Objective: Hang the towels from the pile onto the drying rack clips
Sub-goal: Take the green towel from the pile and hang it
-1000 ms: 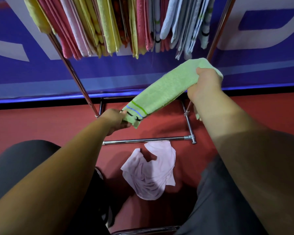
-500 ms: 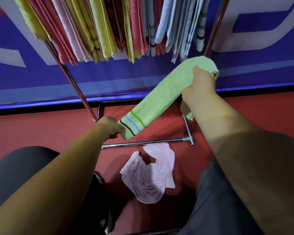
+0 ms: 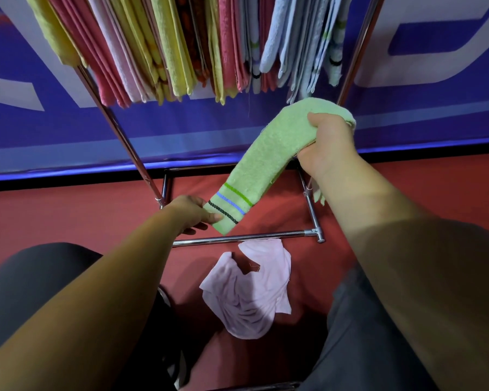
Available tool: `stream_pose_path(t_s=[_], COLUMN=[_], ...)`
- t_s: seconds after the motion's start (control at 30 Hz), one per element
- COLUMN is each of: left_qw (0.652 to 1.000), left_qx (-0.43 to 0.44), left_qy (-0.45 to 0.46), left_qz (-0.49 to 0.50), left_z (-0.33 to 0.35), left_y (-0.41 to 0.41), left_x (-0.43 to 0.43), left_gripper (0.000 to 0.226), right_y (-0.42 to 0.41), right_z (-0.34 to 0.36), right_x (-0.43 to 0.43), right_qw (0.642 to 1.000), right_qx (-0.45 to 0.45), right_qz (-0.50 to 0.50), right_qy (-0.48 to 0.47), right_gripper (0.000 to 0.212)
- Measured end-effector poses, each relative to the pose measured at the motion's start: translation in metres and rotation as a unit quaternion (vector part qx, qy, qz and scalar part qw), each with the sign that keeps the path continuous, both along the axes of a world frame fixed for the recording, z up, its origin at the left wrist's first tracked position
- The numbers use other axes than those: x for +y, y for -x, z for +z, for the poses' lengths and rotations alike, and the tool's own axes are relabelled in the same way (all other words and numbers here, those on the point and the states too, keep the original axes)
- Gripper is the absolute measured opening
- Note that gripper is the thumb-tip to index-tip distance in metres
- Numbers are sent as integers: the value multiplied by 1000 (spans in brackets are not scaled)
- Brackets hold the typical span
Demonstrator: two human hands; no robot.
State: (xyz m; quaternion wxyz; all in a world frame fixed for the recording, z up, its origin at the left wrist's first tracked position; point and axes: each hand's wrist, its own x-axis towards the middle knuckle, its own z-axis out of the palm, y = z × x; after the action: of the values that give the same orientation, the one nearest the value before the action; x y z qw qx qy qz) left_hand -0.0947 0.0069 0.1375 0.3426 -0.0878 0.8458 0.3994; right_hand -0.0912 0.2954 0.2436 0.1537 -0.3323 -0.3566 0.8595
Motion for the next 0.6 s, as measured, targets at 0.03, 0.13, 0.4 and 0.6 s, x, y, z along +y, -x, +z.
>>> stream_pose_path(t_s=[0.03, 0.13, 0.4, 0.6], left_qw=[1000, 1000, 952, 936], left_qx=[3, -1, 100, 225], left_qy=[-4, 4, 243, 181], left_qz=[-6, -25, -158, -201], left_z=[-1, -1, -2, 13], left_y=[1, 1, -1, -11], left_x=[1, 4, 12, 55], left_gripper=[28, 22, 39, 89], right_y=[1, -3, -6, -16], right_z=[1, 5, 4, 9], right_x=[-2, -6, -15, -51], right_qw=[1000, 1000, 1000, 995], right_qx=[4, 3, 13, 9], right_qz=[0, 3, 4, 97], right_qy=[2, -5, 5, -24], right_gripper=[35, 34, 61, 63])
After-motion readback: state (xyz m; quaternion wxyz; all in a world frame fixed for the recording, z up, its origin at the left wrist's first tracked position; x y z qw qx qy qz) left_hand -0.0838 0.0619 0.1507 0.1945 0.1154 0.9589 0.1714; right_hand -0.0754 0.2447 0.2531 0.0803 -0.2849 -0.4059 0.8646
